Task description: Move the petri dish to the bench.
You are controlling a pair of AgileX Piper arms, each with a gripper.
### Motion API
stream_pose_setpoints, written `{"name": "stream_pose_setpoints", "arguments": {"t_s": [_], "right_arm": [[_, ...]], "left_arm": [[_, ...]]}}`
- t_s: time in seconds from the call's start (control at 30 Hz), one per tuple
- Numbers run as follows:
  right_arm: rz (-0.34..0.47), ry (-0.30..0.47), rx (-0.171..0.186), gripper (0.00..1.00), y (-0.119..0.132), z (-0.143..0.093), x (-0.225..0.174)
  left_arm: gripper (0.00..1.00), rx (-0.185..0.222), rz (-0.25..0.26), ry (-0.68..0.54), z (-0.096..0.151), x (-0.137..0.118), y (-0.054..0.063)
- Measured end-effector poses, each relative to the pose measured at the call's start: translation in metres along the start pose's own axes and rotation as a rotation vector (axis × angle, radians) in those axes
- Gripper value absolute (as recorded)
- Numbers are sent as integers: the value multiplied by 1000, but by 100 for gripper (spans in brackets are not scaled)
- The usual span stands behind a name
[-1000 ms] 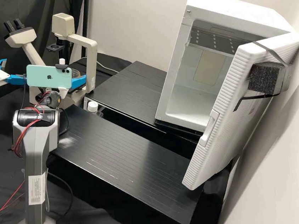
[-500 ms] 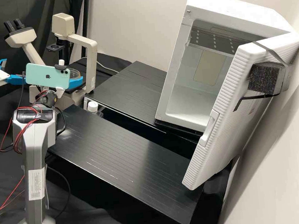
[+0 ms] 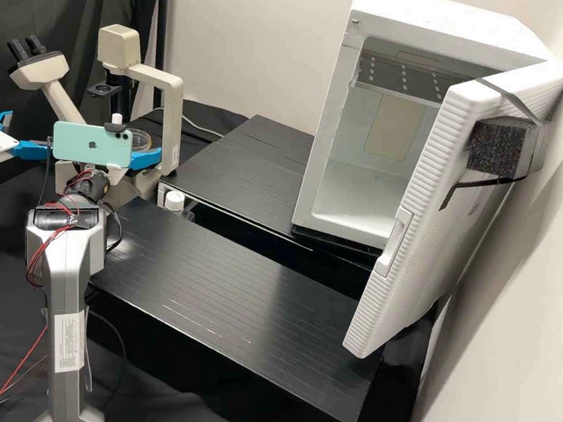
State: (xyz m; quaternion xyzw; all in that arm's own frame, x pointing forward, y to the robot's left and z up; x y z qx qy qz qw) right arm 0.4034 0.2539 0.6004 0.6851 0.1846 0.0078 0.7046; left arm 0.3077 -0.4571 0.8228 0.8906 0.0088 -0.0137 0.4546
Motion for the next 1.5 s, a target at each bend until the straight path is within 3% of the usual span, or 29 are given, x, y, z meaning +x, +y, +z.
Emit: {"name": "stream_pose_setpoints", "arguments": {"t_s": [0.7,0.73,1.5], "right_arm": [[10,-49,-24,100,-9,0,14],[9,-51,-26,0,-10,1,15],[-20,-51,-27,0,-13,0,16]], "left_arm": [[100,0,0,0,0,0,0],[100,0,0,0,0,0,0],[100,0,0,0,0,0,0]]}}
